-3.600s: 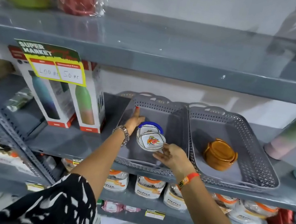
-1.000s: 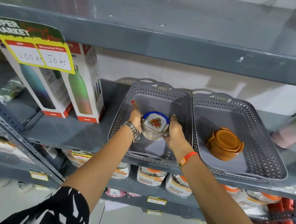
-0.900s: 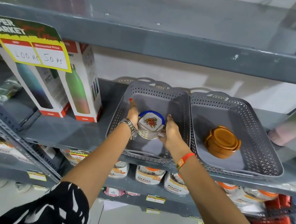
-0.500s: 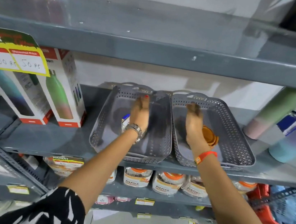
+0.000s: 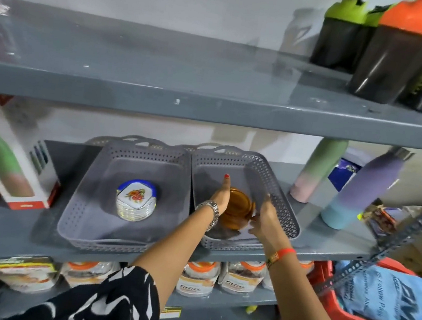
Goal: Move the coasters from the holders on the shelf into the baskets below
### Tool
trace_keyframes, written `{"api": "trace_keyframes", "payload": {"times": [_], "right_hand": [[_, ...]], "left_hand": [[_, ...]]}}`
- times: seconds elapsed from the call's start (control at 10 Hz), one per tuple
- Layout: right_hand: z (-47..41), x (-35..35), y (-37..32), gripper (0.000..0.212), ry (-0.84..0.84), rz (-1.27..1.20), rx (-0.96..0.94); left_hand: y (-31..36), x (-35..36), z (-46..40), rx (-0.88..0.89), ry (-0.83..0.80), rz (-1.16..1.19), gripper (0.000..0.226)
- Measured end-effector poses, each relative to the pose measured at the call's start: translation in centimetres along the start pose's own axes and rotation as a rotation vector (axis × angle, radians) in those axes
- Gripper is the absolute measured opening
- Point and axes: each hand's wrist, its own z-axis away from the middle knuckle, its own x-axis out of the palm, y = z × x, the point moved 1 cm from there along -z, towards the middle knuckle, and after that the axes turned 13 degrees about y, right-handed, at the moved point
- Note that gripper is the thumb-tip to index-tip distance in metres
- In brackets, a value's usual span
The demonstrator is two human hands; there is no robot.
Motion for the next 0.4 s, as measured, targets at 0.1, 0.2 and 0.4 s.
{"api": "trace_keyframes", "payload": {"times": [0.1,0.2,0.4], "right_hand": [[-0.5,0.3,-0.5,0.057,-0.001,-0.021,0.063],[-0.6,0.4,-0.8,0.049,-0.032,-0.025,0.049],[-1.3,0.5,0.2,0.061,0.050,0.028,-0.053]], "left_hand": [[0.4,0.2,-0.3,-0.025,0.015,-0.025,0.081],[0.1,0.0,0.2,-0.029,0.034,0.004,0.081],[-0.6,-1.2,1.3,0.077,0.096,-0.026,0.071]]}}
